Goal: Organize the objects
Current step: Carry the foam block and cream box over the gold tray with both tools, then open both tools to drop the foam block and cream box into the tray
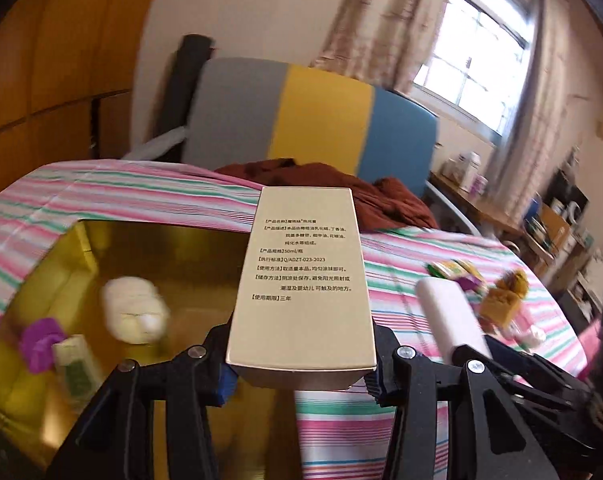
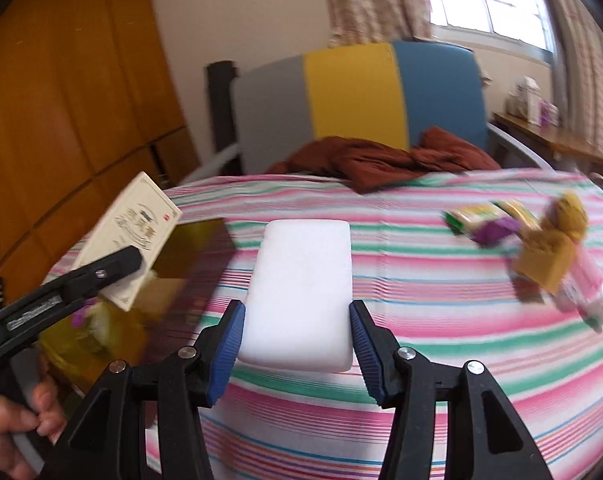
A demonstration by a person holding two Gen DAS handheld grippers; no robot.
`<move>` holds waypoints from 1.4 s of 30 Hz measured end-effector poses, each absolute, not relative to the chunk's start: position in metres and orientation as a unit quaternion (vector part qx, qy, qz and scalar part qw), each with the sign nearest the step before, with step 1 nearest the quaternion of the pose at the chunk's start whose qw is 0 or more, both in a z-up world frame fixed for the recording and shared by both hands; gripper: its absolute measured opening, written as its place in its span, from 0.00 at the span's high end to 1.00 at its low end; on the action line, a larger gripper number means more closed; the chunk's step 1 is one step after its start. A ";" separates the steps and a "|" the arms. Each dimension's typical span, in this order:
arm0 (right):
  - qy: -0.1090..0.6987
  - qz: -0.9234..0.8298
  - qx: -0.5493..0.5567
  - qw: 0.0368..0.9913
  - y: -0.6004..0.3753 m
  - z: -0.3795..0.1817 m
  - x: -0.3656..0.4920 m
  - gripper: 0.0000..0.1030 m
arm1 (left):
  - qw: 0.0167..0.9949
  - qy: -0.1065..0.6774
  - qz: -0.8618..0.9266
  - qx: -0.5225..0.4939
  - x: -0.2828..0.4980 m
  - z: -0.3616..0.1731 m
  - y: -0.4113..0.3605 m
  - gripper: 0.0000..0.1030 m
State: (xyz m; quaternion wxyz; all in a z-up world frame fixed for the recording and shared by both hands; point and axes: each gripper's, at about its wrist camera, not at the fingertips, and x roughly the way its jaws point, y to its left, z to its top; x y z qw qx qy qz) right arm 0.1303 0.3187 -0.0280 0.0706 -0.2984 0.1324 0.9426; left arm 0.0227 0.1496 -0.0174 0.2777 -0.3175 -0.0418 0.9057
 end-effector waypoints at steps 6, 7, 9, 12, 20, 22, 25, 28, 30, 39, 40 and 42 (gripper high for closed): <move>0.112 0.948 -0.298 -0.002 0.270 -0.012 0.112 0.48 | 0.227 -0.066 0.909 -0.343 -0.007 -0.023 0.097 0.52; 0.108 0.948 -0.299 -0.013 0.262 -0.011 0.110 0.48 | 0.215 -0.072 0.910 -0.349 -0.014 -0.025 0.086 0.52; 0.096 0.945 -0.309 -0.041 0.244 -0.010 0.102 0.48 | 0.199 -0.080 0.907 -0.363 -0.025 -0.030 0.070 0.52; 0.077 0.940 -0.325 -0.074 0.219 -0.012 0.093 0.48 | 0.182 -0.092 0.901 -0.383 -0.041 -0.038 0.051 0.51; 0.057 0.922 -0.366 -0.111 0.182 -0.026 0.066 0.48 | 0.154 -0.106 0.881 -0.434 -0.078 -0.056 0.023 0.51; 0.062 0.917 -0.375 -0.118 0.177 -0.032 0.061 0.47 | 0.150 -0.113 0.878 -0.440 -0.085 -0.060 0.017 0.51; 0.061 0.912 -0.388 -0.119 0.170 -0.043 0.051 0.46 | 0.141 -0.124 0.874 -0.449 -0.092 -0.065 0.013 0.51; 0.079 0.902 -0.406 -0.124 0.166 -0.054 0.044 0.43 | 0.129 -0.122 0.873 -0.454 -0.100 -0.068 0.010 0.51; 0.092 0.897 -0.415 -0.120 0.166 -0.059 0.039 0.43 | 0.135 -0.127 0.870 -0.458 -0.103 -0.070 0.011 0.51; 0.131 0.900 -0.404 -0.104 0.179 -0.056 0.048 0.30 | 0.106 -0.145 0.887 -0.425 -0.098 -0.052 0.002 0.15; 0.141 0.899 -0.400 -0.107 0.181 -0.055 0.049 0.30 | 0.106 -0.151 0.890 -0.417 -0.096 -0.047 -0.001 0.14; 0.156 0.899 -0.394 -0.107 0.185 -0.053 0.051 0.30 | 0.093 -0.152 0.897 -0.404 -0.090 -0.040 -0.003 0.09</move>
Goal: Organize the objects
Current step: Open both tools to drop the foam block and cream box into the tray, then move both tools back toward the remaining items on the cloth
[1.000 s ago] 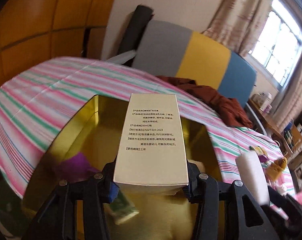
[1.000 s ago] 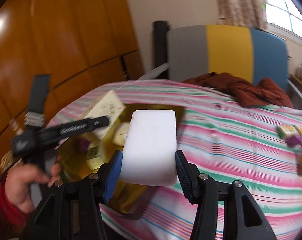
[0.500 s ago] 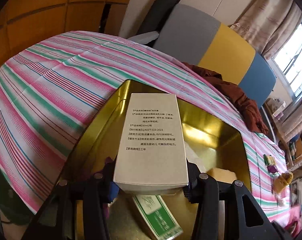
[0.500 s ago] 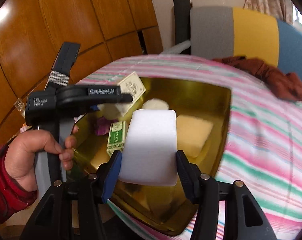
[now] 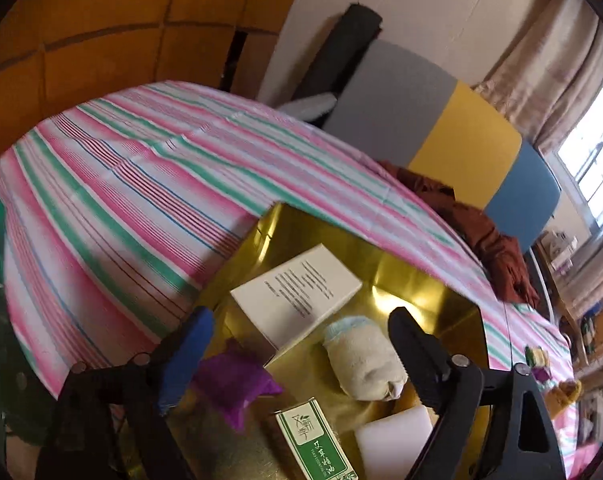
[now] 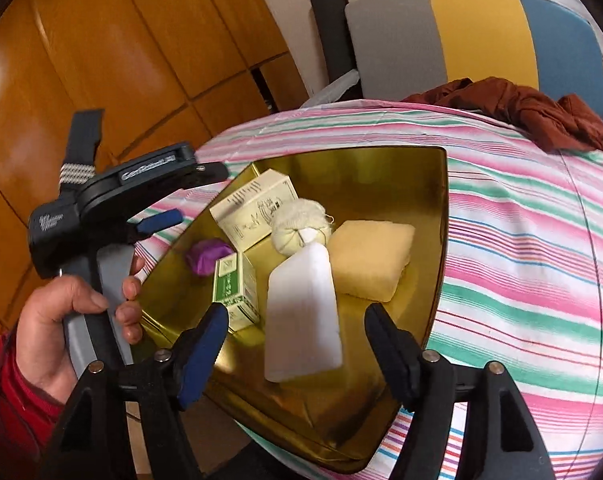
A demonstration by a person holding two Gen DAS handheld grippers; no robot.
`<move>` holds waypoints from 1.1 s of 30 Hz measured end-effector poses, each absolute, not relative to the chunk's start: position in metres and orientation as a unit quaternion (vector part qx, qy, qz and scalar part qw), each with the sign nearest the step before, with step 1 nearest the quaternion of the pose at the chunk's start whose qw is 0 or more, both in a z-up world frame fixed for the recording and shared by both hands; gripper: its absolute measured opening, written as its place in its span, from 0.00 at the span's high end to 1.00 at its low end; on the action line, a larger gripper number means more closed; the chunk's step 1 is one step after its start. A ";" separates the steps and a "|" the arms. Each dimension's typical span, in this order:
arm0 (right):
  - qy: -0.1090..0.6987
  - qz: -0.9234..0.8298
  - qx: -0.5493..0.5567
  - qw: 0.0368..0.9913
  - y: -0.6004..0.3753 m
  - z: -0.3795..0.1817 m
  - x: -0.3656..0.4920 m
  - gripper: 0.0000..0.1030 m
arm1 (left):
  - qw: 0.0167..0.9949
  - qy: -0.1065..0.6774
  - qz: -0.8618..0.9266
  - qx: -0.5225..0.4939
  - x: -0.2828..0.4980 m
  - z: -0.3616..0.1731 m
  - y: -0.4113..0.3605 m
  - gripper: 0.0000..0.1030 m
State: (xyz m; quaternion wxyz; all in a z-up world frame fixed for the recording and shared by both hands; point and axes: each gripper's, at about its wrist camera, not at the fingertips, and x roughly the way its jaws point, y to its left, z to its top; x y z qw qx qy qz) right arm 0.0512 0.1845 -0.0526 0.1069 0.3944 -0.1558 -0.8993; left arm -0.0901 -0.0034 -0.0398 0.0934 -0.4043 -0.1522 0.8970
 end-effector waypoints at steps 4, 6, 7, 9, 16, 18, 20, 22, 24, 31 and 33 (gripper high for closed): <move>-0.154 -0.905 0.381 0.107 0.185 -0.048 0.055 0.30 | 0.061 -0.144 0.920 -0.360 -0.072 -0.022 -0.008 0.00; -0.149 -0.907 0.378 0.107 0.184 -0.046 0.056 0.30 | 0.053 -0.142 0.925 -0.347 -0.066 -0.018 -0.010 0.00; -0.147 -0.908 0.376 0.110 0.184 -0.045 0.057 0.31 | 0.046 -0.142 0.928 -0.342 -0.063 -0.015 -0.011 0.00; -0.145 -0.910 0.369 0.122 0.183 -0.042 0.061 0.36 | 0.039 -0.146 0.930 -0.336 -0.058 -0.013 -0.013 0.00; -0.133 -0.922 0.347 0.110 0.187 -0.030 0.066 0.39 | 0.044 -0.160 0.924 -0.346 -0.048 -0.015 -0.009 0.00; -0.135 -0.924 0.343 0.103 0.192 -0.027 0.069 0.39 | 0.048 -0.160 0.922 -0.349 -0.046 -0.017 -0.005 0.00; -0.139 -0.926 0.337 0.098 0.198 -0.024 0.071 0.39 | 0.054 -0.160 0.920 -0.354 -0.044 -0.018 0.000 0.00; -0.144 -0.927 0.334 0.093 0.205 -0.022 0.074 0.39 | 0.059 -0.158 0.919 -0.356 -0.040 -0.019 0.006 0.00; -0.147 -0.928 0.331 0.088 0.210 -0.020 0.076 0.39 | 0.065 -0.156 0.919 -0.357 -0.037 -0.019 0.011 0.00; -0.158 -0.930 0.324 0.065 0.231 -0.019 0.085 0.39 | 0.086 -0.144 0.918 -0.360 -0.027 -0.016 0.034 0.00; -0.162 -0.932 0.320 0.055 0.239 -0.018 0.090 0.39 | 0.096 -0.143 0.916 -0.362 -0.022 -0.015 0.042 0.00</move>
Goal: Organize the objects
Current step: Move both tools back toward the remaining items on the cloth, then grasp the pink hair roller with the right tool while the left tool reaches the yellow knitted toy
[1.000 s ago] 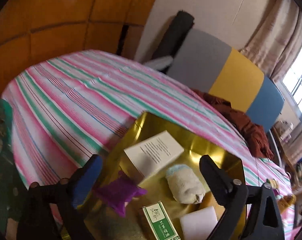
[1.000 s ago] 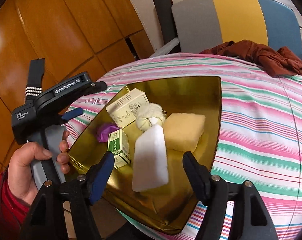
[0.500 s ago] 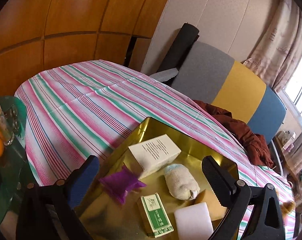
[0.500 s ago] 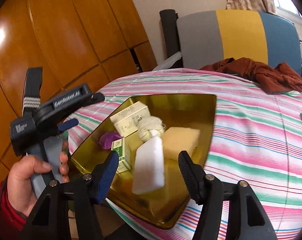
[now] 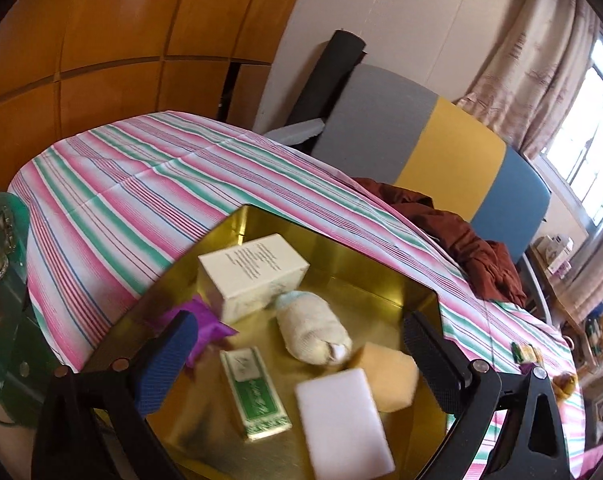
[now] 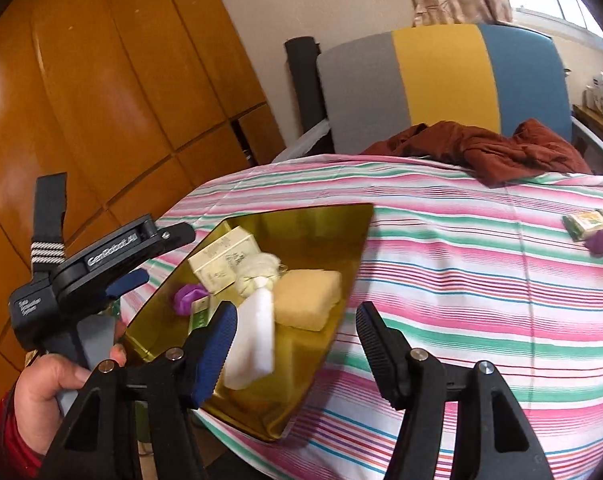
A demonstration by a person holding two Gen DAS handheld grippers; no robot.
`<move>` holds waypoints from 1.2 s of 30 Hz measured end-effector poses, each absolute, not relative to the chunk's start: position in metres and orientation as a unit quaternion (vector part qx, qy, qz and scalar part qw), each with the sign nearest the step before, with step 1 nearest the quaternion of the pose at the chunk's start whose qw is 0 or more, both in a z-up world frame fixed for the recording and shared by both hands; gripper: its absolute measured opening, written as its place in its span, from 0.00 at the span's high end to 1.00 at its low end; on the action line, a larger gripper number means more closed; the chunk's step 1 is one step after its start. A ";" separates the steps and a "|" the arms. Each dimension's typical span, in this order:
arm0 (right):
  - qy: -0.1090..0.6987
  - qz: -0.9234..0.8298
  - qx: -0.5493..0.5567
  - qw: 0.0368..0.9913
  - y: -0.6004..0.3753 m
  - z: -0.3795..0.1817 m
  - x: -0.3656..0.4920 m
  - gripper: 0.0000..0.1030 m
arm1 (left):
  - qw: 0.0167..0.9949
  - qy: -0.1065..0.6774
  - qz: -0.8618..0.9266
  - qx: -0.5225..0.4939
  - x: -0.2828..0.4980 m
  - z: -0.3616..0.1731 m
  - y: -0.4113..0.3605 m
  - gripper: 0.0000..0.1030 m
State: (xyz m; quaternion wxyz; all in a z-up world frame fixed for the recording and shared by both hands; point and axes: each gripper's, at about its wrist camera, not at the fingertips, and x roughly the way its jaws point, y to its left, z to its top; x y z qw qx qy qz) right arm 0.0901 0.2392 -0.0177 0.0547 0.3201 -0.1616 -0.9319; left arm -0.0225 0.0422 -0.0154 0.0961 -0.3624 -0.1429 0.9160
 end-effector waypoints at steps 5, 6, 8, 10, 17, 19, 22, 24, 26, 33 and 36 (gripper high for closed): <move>-0.172 -0.934 0.313 0.016 0.270 -0.020 0.105 0.39 | 0.124 -0.136 0.912 -0.367 -0.011 -0.013 0.063 0.00; -0.174 -0.934 0.312 0.006 0.278 -0.021 0.110 0.39 | 0.133 -0.134 0.911 -0.368 -0.009 -0.012 0.069 0.00; -0.176 -0.934 0.311 -0.012 0.292 -0.023 0.117 0.39 | 0.145 -0.127 0.911 -0.365 -0.004 -0.010 0.079 0.00; -0.181 -0.932 0.312 -0.029 0.308 -0.026 0.124 0.39 | 0.164 -0.113 0.909 -0.366 0.002 -0.009 0.094 0.00; -0.188 -0.922 0.324 -0.097 0.366 -0.045 0.152 0.39 | 0.228 -0.059 0.898 -0.371 0.023 -0.007 0.147 0.00; -0.189 -0.918 0.329 -0.117 0.383 -0.050 0.159 0.39 | 0.251 -0.046 0.892 -0.373 0.030 -0.008 0.164 0.00; -0.182 -0.913 0.332 -0.150 0.408 -0.056 0.170 0.39 | 0.277 -0.026 0.879 -0.386 0.038 -0.012 0.186 0.00; -0.187 -0.909 0.330 -0.169 0.426 -0.059 0.178 0.39 | 0.292 -0.016 0.873 -0.389 0.046 -0.016 0.199 0.00; -0.195 -0.905 0.324 -0.193 0.448 -0.059 0.188 0.39 | 0.304 -0.014 0.867 -0.395 0.050 -0.020 0.206 0.00; -0.191 -0.900 0.298 -0.255 0.504 -0.049 0.209 0.39 | 0.316 0.005 0.857 -0.408 0.063 -0.032 0.227 0.00; -0.189 -0.898 0.287 -0.276 0.532 -0.042 0.206 0.39 | 0.317 0.006 0.855 -0.410 0.067 -0.034 0.229 0.00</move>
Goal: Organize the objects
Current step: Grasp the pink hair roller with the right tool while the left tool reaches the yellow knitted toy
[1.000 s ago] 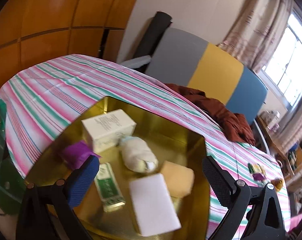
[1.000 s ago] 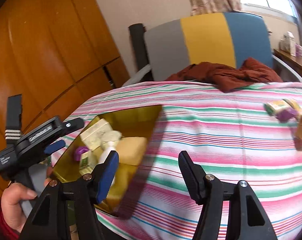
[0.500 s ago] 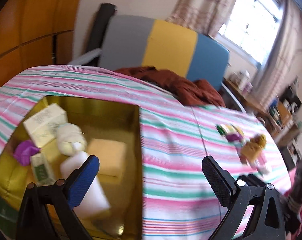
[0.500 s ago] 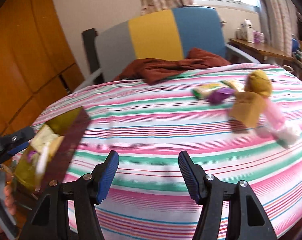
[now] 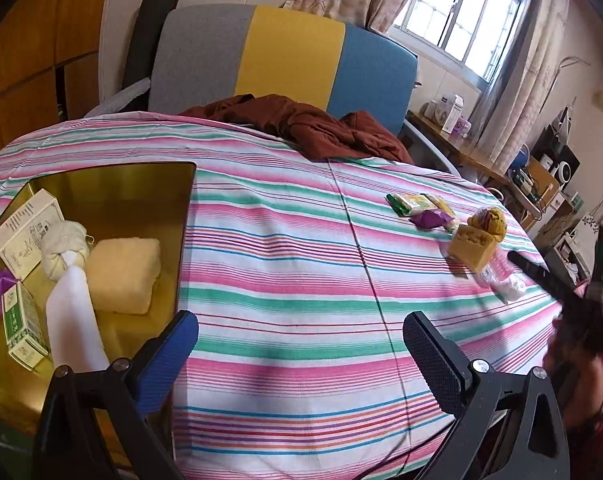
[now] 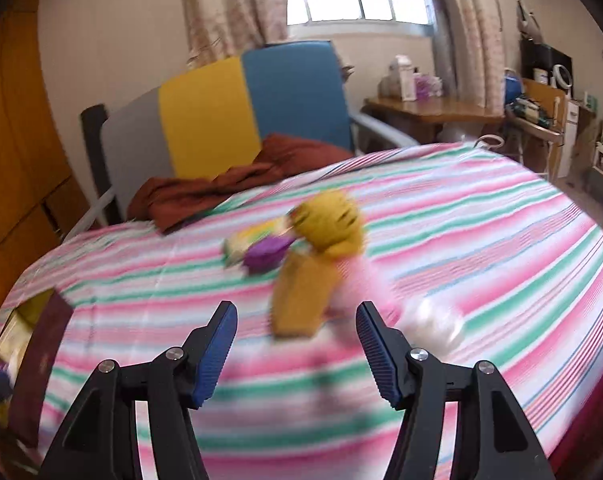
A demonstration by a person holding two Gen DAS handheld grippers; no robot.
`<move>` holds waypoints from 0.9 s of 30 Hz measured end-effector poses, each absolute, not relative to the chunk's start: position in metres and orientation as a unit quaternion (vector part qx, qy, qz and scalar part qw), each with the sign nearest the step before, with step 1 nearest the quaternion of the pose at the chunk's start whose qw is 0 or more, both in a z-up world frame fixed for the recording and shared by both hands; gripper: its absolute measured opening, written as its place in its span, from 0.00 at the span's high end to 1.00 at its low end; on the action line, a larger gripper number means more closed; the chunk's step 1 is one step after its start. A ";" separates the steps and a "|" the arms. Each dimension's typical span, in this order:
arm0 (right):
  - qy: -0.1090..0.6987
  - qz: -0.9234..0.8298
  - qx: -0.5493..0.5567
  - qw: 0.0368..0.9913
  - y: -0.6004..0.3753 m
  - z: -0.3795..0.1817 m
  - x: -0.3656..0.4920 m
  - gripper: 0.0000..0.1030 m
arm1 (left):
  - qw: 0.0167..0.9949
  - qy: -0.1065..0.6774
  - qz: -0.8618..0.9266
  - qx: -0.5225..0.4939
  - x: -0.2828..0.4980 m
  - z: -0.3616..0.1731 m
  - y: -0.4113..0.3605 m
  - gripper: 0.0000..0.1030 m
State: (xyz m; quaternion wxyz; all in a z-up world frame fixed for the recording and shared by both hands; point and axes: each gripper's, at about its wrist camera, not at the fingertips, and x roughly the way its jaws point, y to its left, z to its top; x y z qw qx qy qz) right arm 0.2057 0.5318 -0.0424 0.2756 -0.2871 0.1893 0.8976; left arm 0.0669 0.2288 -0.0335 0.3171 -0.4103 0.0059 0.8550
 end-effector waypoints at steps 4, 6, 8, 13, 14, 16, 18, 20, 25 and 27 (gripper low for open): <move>0.212 0.891 -0.280 0.288 0.572 -0.038 0.192 0.39 | 0.319 0.010 0.854 -0.410 0.072 -0.034 0.231 0.00; 0.231 0.884 -0.292 0.281 0.590 -0.043 0.183 0.39 | 0.320 0.013 0.855 -0.409 0.074 -0.033 0.233 0.00; 0.256 0.875 -0.309 0.270 0.602 -0.052 0.174 0.39 | 0.321 0.016 0.854 -0.409 0.076 -0.033 0.233 0.00; 0.282 0.871 -0.323 0.239 0.593 -0.065 0.165 0.37 | 0.321 0.013 0.853 -0.412 0.076 -0.035 0.232 0.00; 0.278 0.876 -0.319 0.233 0.585 -0.063 0.165 0.37 | 0.320 0.012 0.853 -0.412 0.076 -0.035 0.232 0.00; 0.281 0.882 -0.317 0.205 0.569 -0.064 0.164 0.37 | 0.321 0.009 0.851 -0.414 0.077 -0.036 0.231 0.00; 0.278 0.891 -0.308 0.185 0.543 -0.065 0.164 0.37 | 0.319 0.009 0.852 -0.416 0.077 -0.038 0.232 0.00; 0.270 0.899 -0.308 0.157 0.520 -0.066 0.165 0.36 | 0.321 0.007 0.849 -0.420 0.078 -0.039 0.232 0.00; 0.270 0.904 -0.318 0.090 0.479 -0.068 0.174 0.36 | 0.316 0.003 0.849 -0.422 0.076 -0.040 0.230 0.00; 0.255 0.907 -0.323 0.089 0.471 -0.069 0.180 0.36 | 0.312 -0.002 0.851 -0.423 0.075 -0.040 0.228 0.00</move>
